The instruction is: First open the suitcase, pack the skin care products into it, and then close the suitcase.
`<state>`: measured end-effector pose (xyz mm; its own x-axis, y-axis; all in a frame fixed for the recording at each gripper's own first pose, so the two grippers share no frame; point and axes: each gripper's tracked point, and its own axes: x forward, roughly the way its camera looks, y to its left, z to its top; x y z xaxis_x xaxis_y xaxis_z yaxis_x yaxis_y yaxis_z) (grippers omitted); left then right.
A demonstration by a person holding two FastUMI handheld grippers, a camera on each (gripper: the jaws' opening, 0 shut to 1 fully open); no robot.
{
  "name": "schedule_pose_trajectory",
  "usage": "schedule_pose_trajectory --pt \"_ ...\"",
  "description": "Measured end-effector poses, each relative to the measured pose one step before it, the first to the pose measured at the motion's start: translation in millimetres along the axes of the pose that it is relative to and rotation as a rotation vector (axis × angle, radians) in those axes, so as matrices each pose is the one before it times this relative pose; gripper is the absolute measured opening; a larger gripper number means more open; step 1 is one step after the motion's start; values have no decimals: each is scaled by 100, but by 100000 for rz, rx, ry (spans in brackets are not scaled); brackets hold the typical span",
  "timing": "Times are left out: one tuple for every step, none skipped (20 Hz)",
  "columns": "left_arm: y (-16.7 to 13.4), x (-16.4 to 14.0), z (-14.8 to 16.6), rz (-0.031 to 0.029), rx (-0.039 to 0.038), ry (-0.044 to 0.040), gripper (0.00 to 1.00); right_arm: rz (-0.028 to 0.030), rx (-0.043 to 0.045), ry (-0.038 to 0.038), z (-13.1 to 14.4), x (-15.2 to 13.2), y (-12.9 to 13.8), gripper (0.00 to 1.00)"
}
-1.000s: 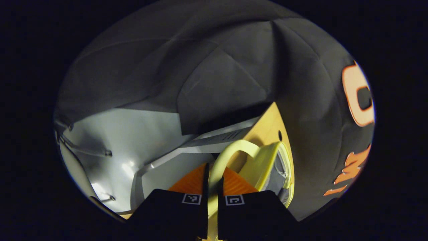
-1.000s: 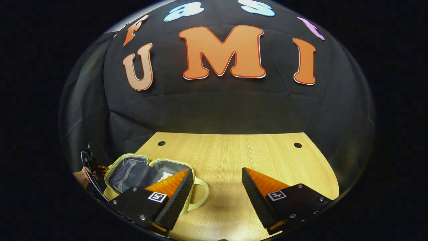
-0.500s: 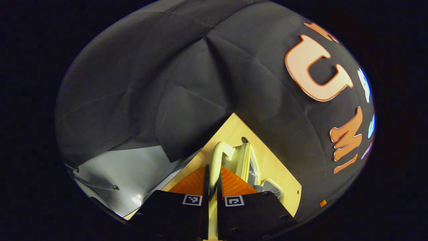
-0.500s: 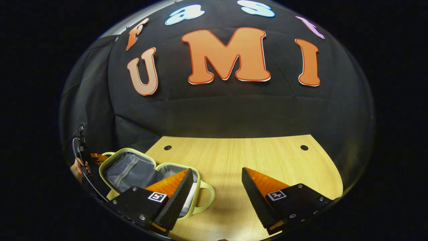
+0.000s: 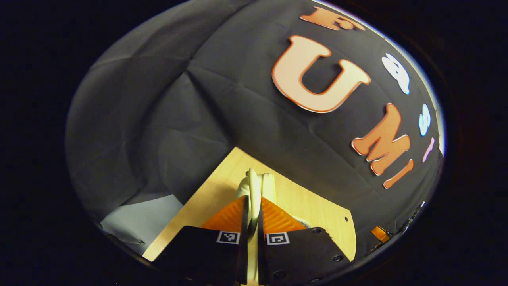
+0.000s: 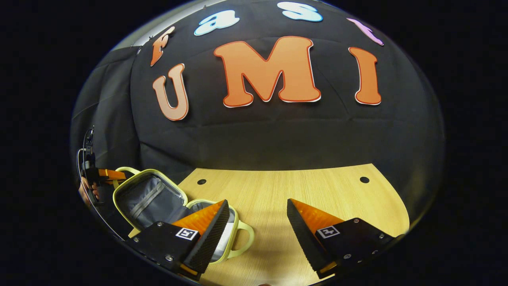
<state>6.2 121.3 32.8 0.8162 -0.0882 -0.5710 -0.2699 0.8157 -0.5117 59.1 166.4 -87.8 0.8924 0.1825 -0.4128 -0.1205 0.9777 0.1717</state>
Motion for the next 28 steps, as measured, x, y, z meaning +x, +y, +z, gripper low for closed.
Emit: schedule_pose_trajectory --pt "-1586 -183 8 -1083 1900 -427 10 190 -88 -43 9 14 -196 94" --pt "-1622 -298 39 -2358 1673 202 12 252 77 -92 157 71 -385 94" --pt "-1838 59 155 -2036 1172 -835 10 -229 314 -28 117 55 -392 93" --pt "-1868 44 -201 -2343 972 1145 10 283 644 -410 127 36 -299 93" --pt "-1791 -18 -265 -2042 1108 170 10 -28 698 -670 231 1 -365 93" --pt "-1442 282 -478 -2110 1194 843 10 -2 552 -840 234 18 -328 93" --pt "-1775 278 -451 -1984 1515 806 10 -19 307 -465 4 -33 -314 93" --pt "-1652 367 -499 -2180 1382 858 10 -290 184 -107 -61 89 -340 93" --pt "-1681 486 -488 -2334 752 857 10 514 36 640 -201 -14 -214 94" --pt "-1258 309 -395 -1510 346 767 11 -245 -85 541 -269 -11 -353 93" --pt "-1306 712 -537 -1927 21 875 10 223 119 255 -58 -67 -349 94" --pt "-1339 565 -689 -1777 -80 1180 10 -109 316 114 2 -114 -389 94" --pt "-1042 593 -677 -1352 376 1133 10 87 497 -28 -37 -32 -368 94" --pt "-820 338 -569 -437 152 662 11 -48 598 -152 81 -88 -320 93" --pt "-1013 694 -665 -1311 528 897 10 -369 672 -259 46 -112 -461 93" --pt "-834 539 -628 -801 1060 898 10 131 760 -261 40 -9 -274 93" --pt "-864 561 -870 -775 1214 1306 10 -489 602 194 -142 -107 -393 93" --pt "-620 522 -689 -456 1007 705 11 272 352 -149 -10 -67 -273 94" --pt "-645 670 -665 -511 813 1307 10 -582 -88 -468 76 -78 -446 94" --pt "-604 832 -692 -431 1310 369 10 20 -103 -431 82 -39 -325 94" --pt "-724 731 -802 -516 1356 1480 10 -260 -44 -421 96 -76 -270 94" --pt "-580 693 -871 -311 1973 1590 10 -186 -121 -349 115 -5 -316 93" --pt "-669 745 -888 -681 1024 2513 11 -250 36 337 -402 -414 -238 93" --pt "-801 747 -927 -904 770 2094 11 -220 301 89 -53 -57 -389 93" --pt "-430 888 -961 -529 1018 2606 10 42 505 3 15 -128 -272 93" --pt "-380 679 -880 11 258 2846 11 -490 420 -73 21 -59 -318 93" --pt "-666 795 -923 -730 990 1933 11 -220 339 15 -105 -71 -375 94" --pt "-411 632 -994 159 1110 2538 11 -764 165 43 -16 -31 -439 93"
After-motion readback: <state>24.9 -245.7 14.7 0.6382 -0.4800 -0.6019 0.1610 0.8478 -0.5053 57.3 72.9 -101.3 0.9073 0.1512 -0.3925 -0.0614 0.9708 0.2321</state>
